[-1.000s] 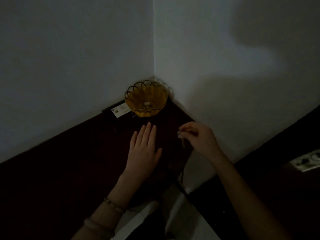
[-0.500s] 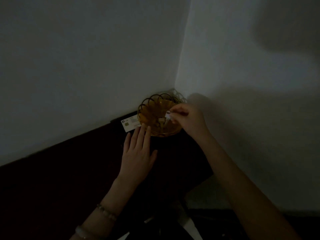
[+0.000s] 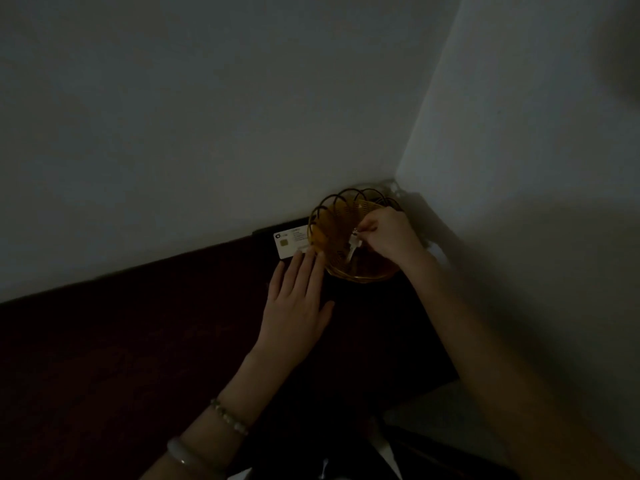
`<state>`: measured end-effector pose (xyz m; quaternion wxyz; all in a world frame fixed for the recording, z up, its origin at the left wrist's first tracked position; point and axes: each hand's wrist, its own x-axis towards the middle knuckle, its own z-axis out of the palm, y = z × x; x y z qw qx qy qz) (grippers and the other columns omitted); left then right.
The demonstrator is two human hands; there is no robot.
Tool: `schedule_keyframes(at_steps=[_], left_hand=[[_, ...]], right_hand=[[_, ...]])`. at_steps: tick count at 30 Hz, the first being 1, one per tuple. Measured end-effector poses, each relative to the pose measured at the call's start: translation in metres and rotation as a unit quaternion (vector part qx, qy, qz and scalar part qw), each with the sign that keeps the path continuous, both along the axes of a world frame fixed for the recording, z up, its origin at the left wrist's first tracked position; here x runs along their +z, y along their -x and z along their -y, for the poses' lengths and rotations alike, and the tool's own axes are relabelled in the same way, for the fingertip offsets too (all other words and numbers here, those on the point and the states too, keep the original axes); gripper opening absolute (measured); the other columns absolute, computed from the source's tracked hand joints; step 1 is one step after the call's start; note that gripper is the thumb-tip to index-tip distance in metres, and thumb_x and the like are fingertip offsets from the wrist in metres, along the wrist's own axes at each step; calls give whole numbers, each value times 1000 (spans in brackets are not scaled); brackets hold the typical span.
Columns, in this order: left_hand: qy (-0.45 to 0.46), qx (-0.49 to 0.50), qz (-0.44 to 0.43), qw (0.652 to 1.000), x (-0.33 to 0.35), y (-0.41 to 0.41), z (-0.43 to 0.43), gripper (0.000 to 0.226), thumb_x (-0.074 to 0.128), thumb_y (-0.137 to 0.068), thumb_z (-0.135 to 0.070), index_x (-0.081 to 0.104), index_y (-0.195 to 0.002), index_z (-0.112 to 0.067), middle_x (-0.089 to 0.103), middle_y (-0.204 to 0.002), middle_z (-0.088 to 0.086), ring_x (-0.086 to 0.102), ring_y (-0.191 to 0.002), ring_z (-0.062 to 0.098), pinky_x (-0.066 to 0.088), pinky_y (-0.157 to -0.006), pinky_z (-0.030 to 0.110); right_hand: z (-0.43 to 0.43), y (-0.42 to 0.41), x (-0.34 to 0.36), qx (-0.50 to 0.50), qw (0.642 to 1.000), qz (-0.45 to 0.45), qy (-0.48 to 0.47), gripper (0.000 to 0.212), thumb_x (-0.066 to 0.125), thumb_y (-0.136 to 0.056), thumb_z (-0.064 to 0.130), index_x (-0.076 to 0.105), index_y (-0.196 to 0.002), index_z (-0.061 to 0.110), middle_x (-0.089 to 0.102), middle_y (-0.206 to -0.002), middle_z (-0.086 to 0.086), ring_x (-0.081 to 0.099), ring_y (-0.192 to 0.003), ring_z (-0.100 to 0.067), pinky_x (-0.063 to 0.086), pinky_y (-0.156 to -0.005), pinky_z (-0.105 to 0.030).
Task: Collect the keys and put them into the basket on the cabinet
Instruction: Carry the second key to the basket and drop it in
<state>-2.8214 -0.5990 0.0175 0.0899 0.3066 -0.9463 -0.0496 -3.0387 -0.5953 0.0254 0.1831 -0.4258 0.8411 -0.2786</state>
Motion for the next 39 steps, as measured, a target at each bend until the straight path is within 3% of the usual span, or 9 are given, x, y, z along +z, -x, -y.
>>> schedule_keyframes(at_steps=[3,8,14,17,21,27,34,39], left_hand=[[1,-4,-3,1000,0,0,0,73,62,-84,-34,28,-141,-2,35,-146,18,30,-136,31,25,-111,51],[15,-11,1,1000,-2,-1,0,74,61,-83,-35,29,-140,-2,35,-146,19,30,-136,31,24,-110,51],[46,-12,-2,999,1,-3,2,70,61,-84,-38,34,-138,-2,41,-143,18,36,-133,32,26,-109,51],[60,-12,-31,998,7,-5,2,66,57,-87,-36,32,-138,-2,41,-143,19,35,-133,32,27,-110,51],[74,-28,-79,994,19,-8,-7,63,54,-88,-31,31,-139,-3,38,-144,20,35,-133,33,29,-109,53],[96,-60,-136,984,38,-24,-38,65,59,-85,-31,33,-138,-3,38,-144,19,35,-133,32,28,-108,52],[114,-76,-134,982,48,-71,-79,64,58,-87,-29,32,-139,-1,37,-145,20,33,-134,33,27,-109,52],[123,-92,-121,981,55,-127,-129,63,55,-88,-30,31,-139,-2,34,-146,20,31,-135,32,23,-110,51]], right_hand=[[1,-3,0,16,1000,-23,-14,13,62,-79,6,70,-89,8,70,-96,-16,64,-90,-28,53,-83,-37],[-6,-10,7,27,996,-75,-46,20,59,-81,5,64,-100,3,67,-101,-22,61,-92,-35,50,-75,-36],[-37,-37,36,23,994,-105,36,29,61,-84,14,59,-113,10,67,-109,-12,59,-100,-27,36,-78,-24],[-62,-63,51,21,984,-157,87,36,57,-86,12,52,-121,8,61,-118,-14,52,-110,-29,38,-88,-29],[-94,-104,57,14,974,-191,119,46,53,-89,12,39,-132,7,48,-133,-16,42,-123,-29,30,-96,-26],[-131,-139,62,-11,958,-276,70,57,58,-85,11,33,-135,4,40,-140,-23,36,-129,-36,22,-102,-33],[-185,-189,73,-27,937,-347,6,60,53,-89,16,23,-140,5,31,-146,-22,29,-133,-36,30,-107,-46],[-238,-248,80,-41,930,-366,-8,63,53,-89,18,20,-140,5,28,-147,-21,27,-134,-34,26,-109,-43]])
